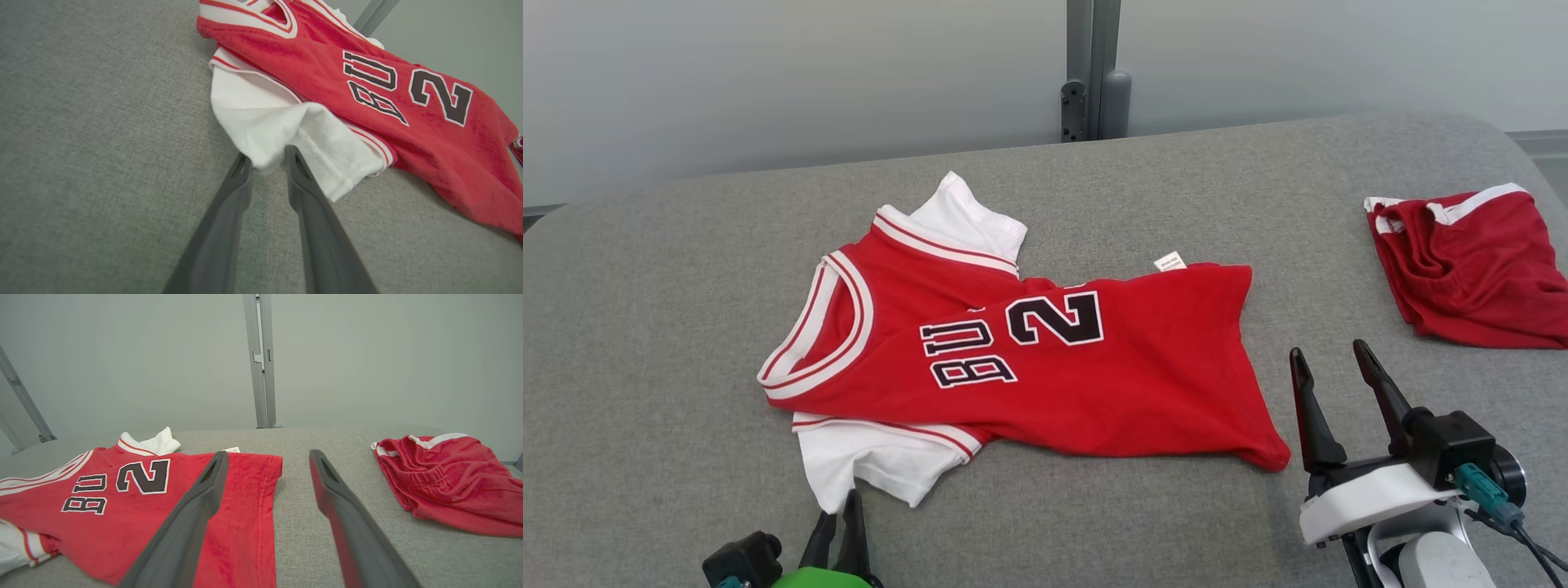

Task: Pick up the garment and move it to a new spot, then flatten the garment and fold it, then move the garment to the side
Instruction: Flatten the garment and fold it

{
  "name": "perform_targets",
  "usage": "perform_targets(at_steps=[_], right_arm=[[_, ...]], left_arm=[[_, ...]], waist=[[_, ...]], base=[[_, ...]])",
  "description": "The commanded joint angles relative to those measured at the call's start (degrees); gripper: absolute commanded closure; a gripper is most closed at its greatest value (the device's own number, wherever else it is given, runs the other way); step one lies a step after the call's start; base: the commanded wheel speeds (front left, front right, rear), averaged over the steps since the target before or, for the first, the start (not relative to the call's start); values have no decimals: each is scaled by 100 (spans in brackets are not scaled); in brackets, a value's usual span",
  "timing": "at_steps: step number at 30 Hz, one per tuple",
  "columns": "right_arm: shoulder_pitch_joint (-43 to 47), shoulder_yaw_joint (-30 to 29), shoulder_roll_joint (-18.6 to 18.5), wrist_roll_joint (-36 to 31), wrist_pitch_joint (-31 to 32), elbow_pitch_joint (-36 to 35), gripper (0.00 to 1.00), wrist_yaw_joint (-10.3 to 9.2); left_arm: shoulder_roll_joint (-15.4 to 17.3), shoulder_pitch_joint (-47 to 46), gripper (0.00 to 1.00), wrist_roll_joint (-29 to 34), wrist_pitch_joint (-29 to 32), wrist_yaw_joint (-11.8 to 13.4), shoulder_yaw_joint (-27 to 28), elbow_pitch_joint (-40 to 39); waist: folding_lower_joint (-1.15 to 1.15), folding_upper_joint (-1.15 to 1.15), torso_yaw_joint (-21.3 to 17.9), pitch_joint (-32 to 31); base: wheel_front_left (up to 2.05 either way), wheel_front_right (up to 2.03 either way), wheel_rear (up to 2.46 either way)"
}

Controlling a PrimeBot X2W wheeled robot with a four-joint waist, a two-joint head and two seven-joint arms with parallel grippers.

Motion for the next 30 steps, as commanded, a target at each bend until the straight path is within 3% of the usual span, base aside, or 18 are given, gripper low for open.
perform_targets(at_steps=[1, 4, 9, 17, 30], right_arm=[[49, -17, -6, -12, -27, 25, 0, -4], [55, -36, -7, -11, -27, 49, 0, -4], [130, -93, -9, 31, -25, 212, 0, -5], [359, -296, -8, 194, 20, 799, 0, -4], [60, 147, -12, 715, 75, 1735, 0, -4]], left_arm=[[11, -68, 58, -1, -55, -24, -1, -35], [15, -61, 65, -23, -105, -29, 16, -85], [23, -112, 100, 26, -229, -19, 75, -223], [79, -80, 100, 183, -347, 14, 229, -835], [178, 171, 100, 344, -394, 209, 460, -1708]], waist=[[0, 0, 7, 4], [0, 0, 14, 9], [0, 0, 36, 22], [0, 0, 87, 104], [0, 0, 193, 180]], base=[[0, 0, 0], [0, 0, 0], [0, 0, 0], [0, 0, 0], [0, 0, 0]])
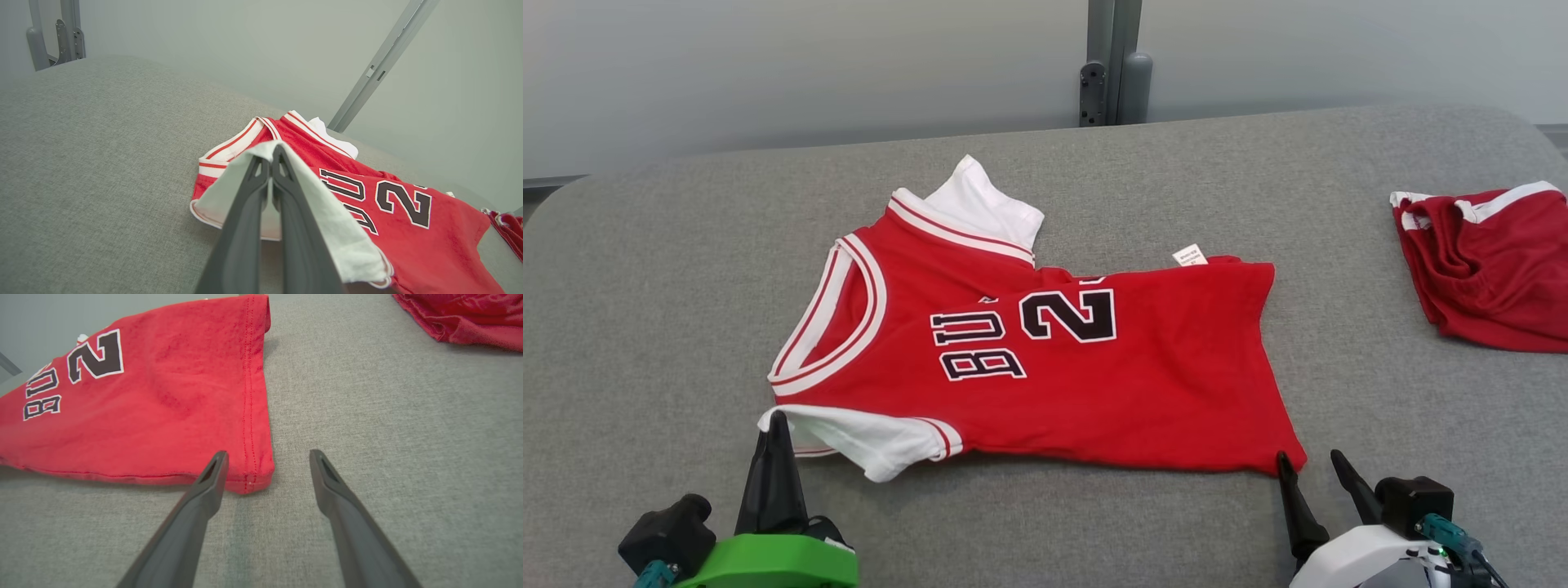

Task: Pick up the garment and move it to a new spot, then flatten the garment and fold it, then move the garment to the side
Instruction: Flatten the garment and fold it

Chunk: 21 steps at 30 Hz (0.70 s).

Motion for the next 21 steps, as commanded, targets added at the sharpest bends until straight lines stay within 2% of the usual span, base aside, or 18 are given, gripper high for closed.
perform_targets(at_steps=[1, 7, 17, 18, 19, 20, 21], right_arm=[[-86, 27, -17, 41, -34, 58, 0, -4], [-222, 121, -16, 128, -77, 321, 0, -4], [-394, 392, -14, 225, -81, 871, 0, -4], [-413, 441, -11, 238, -74, 925, 18, -2], [-436, 495, -10, 250, -61, 977, 49, -1], [-457, 532, -7, 268, -61, 1017, 60, -1], [-473, 576, -1, 286, -61, 1050, 76, -1]], left_arm=[[44, 83, 100, 31, -42, 49, 26, -23], [50, 249, 100, -32, -39, 161, 101, 10], [55, 187, 100, -59, -46, 153, 128, 202], [52, 178, 100, -61, -46, 146, 124, 216], [49, 167, 100, -62, -47, 139, 116, 229], [46, 153, 100, -61, -47, 131, 111, 239], [43, 136, 100, -58, -47, 128, 102, 247]], waist=[[0, 0, 36, 16], [0, 0, 126, 68], [0, 0, 213, 113], [0, 0, 213, 114], [0, 0, 212, 114], [0, 0, 209, 114], [0, 0, 206, 113]], base=[[0, 0, 0], [0, 0, 0], [0, 0, 0], [0, 0, 0], [0, 0, 0], [0, 0, 0], [0, 0, 0]])
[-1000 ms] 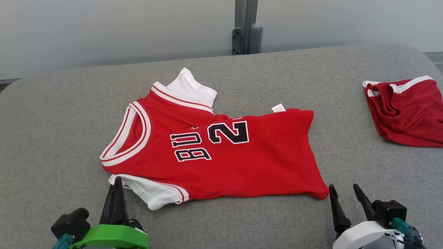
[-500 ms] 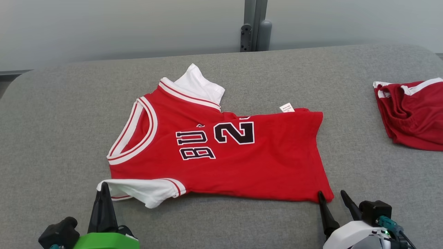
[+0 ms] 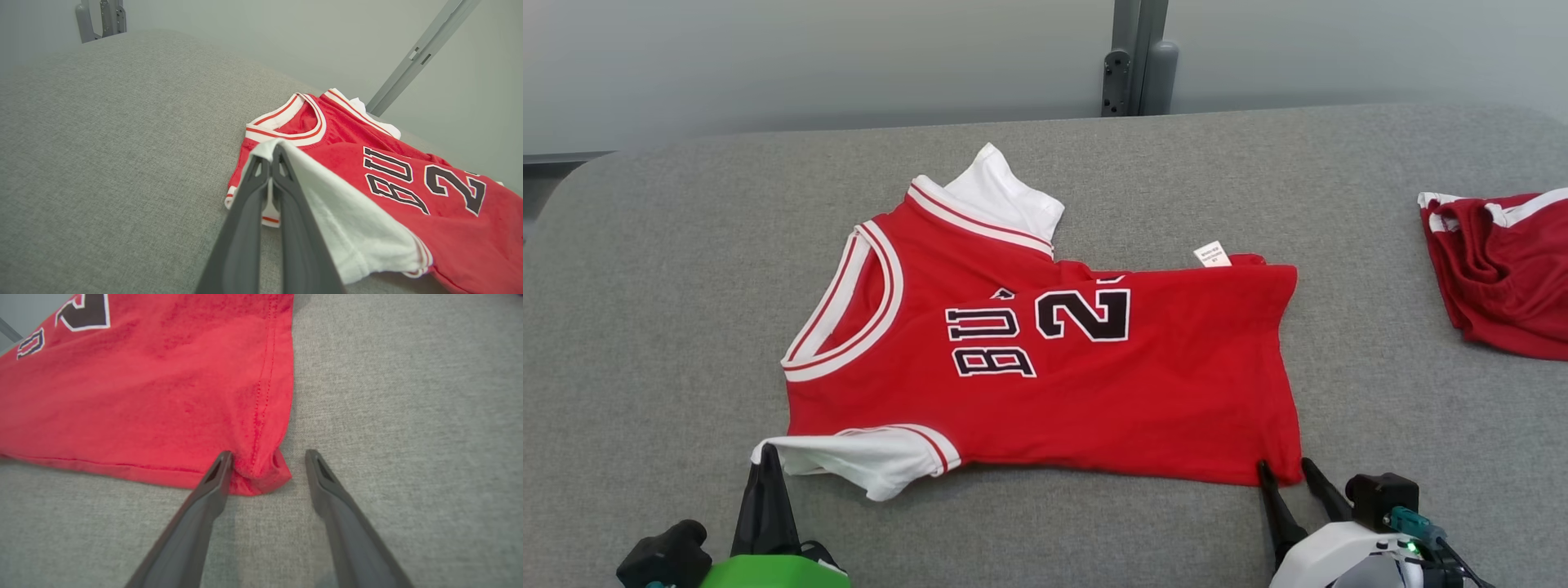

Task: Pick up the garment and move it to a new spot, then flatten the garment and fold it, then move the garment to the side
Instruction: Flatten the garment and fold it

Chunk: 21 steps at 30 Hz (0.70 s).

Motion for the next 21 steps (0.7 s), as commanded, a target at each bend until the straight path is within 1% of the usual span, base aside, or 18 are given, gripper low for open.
perform_targets(at_steps=[1, 6, 12, 16, 21], right_arm=[[-13, 79, 20, 38, 17, 107, 99, 2], [-130, 112, 7, 198, 1, 93, 100, 0], [-271, -9, 3, 512, -30, -339, 100, 0], [-328, -138, 2, 698, -37, -873, 100, 0], [-229, -351, 1, 1128, 76, -1929, 100, 1]], left_arm=[[24, -81, 100, 2, -47, -18, -4, 9], [24, -159, 100, 40, -50, -73, -52, 28], [-7, -344, 100, 82, -44, -180, -190, -105], [-23, -507, 100, 51, -24, -272, -289, -338], [-53, -694, 100, -168, 24, -418, -339, -914]], waist=[[0, 0, -8, -2], [0, 0, -47, -19], [0, 0, -159, -95], [0, 0, -260, -191], [0, 0, -392, -361]], base=[[0, 0, 0], [0, 0, 0], [0, 0, 0], [0, 0, 0], [0, 0, 0]])
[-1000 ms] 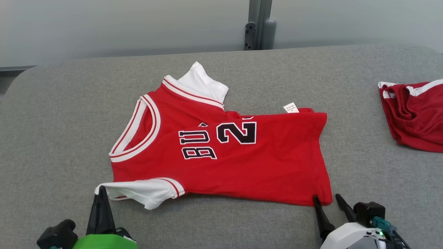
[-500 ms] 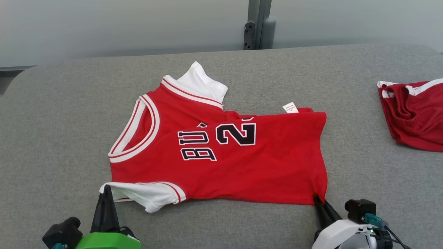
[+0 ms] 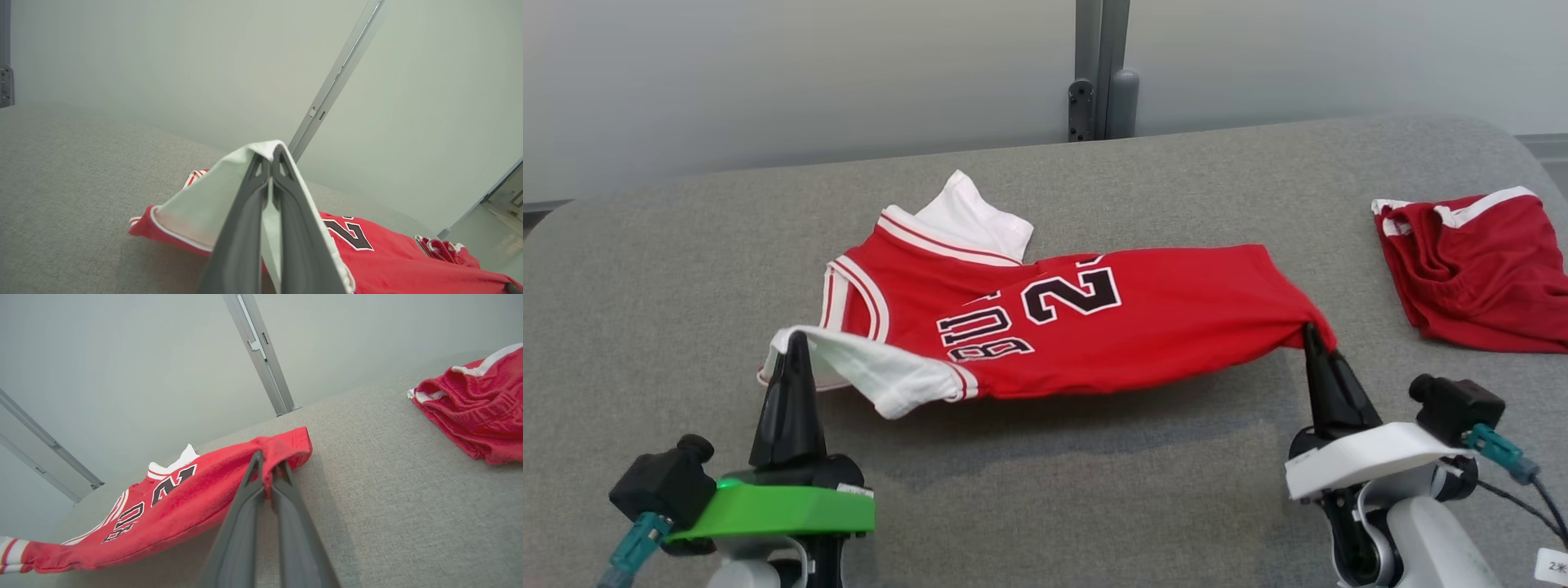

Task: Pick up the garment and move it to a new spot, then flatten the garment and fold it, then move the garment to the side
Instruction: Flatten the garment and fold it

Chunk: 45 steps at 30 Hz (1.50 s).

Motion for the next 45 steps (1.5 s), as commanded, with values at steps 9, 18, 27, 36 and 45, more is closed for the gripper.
perform_targets(at_steps=[9, 18, 27, 36, 45], right_arm=[[429, -439, -125, 531, 694, -2418, 100, 1], [361, -890, -142, 628, 1329, -4372, 100, 1], [-304, -1268, -88, 804, 1903, -4956, 100, 1], [-3034, -1217, -127, 675, 2098, -3120, 100, 2], [-6304, -859, -138, -432, 1040, -100, 100, 1]], left_arm=[[125, -315, 100, -231, 359, -65, -25, -1785], [488, -886, 100, 69, 1123, 108, -128, -3639], [671, -2219, 100, -3, 1941, 76, -240, -3623], [876, -5085, 100, -28, 2442, -113, -8, -1290], [864, -7949, 100, 669, 1515, -200, -35, 1382]], waist=[[0, 0, -294, -277], [0, 0, -482, -183], [0, 0, -504, 446], [0, 0, -471, 1676], [0, 0, -391, 2313]], base=[[0, 0, 0], [0, 0, 0], [0, 0, 0], [0, 0, 0], [0, 0, 0]])
